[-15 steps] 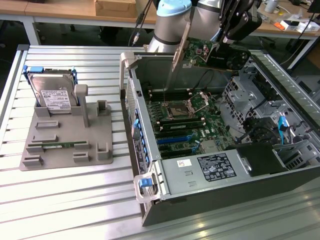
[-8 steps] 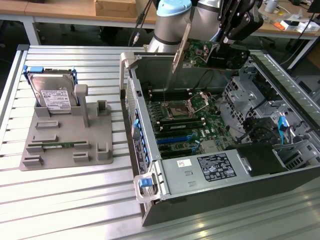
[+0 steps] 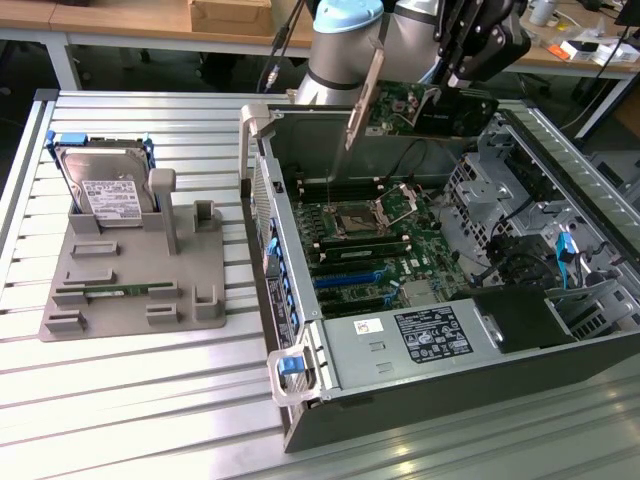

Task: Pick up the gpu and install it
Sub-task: 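Insert the gpu into the slot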

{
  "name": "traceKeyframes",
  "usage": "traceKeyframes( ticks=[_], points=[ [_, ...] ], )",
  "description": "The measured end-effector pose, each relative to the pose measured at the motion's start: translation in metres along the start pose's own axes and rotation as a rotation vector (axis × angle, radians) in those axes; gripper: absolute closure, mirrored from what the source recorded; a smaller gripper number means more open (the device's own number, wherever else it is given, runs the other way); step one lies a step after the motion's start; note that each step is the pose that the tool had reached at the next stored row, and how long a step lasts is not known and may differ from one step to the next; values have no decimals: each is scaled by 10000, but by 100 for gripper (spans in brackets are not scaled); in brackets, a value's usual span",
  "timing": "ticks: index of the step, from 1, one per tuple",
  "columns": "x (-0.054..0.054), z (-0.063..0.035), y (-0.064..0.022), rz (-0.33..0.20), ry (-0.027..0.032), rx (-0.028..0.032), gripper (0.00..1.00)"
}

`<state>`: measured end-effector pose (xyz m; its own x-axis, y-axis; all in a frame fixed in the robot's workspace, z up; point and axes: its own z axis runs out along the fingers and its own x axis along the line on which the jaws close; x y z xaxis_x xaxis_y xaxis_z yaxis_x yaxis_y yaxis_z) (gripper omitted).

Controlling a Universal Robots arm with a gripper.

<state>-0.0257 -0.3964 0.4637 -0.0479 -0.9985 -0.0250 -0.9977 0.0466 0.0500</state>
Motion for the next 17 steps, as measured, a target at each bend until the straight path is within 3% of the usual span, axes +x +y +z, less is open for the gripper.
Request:
traceKeyframes(
  ticks=[17],
  points=[
    [0, 13, -1, -1141, 57, -29, 74]
  ],
)
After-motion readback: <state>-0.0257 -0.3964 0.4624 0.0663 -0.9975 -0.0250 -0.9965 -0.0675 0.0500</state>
